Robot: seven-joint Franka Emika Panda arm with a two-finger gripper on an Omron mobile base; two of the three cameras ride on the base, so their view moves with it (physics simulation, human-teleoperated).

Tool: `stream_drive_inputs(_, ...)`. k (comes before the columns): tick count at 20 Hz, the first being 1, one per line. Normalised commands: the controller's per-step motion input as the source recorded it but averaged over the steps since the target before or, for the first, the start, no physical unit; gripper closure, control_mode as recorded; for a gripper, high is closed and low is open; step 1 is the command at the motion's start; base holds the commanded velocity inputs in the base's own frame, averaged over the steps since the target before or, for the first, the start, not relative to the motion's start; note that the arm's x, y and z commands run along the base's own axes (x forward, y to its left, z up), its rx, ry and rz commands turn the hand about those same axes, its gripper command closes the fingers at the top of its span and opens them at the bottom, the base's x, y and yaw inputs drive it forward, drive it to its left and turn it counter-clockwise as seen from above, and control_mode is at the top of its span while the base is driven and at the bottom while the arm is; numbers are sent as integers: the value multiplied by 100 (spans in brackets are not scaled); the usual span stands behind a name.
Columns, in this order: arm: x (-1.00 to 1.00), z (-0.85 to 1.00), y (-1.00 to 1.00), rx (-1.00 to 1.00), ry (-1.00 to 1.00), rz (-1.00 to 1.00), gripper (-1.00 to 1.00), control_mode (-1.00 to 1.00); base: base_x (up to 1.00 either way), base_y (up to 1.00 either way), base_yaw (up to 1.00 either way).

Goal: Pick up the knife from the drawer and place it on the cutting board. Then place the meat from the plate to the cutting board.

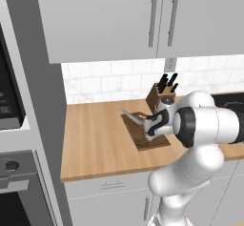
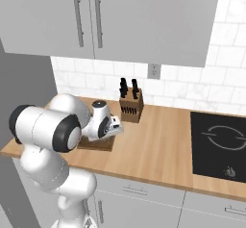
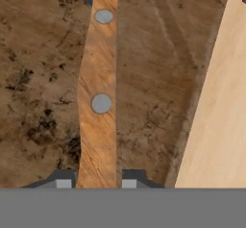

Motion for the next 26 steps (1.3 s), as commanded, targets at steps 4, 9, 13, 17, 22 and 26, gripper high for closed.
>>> stream_drive_inputs(4,22,-21,-5,0,4,0,-100,-100,0,0,0)
stream_drive_inputs(9,-47,31,-14,0,-5,0,-100,-100,0,0,0)
stream_drive_inputs(13,-47,55,-3,3,-9,-3,-100,-100,0,0,0)
stream_drive_inputs(17,-86,50,-1,5,-19,-5,-100,-100,0,0,0)
stream_drive_inputs(22,-79,85,0,7,-18,-9,-100,-100,0,0,0)
stream_drive_inputs(26,-38,100,1,3,0,-6,-100,-100,0,0,0)
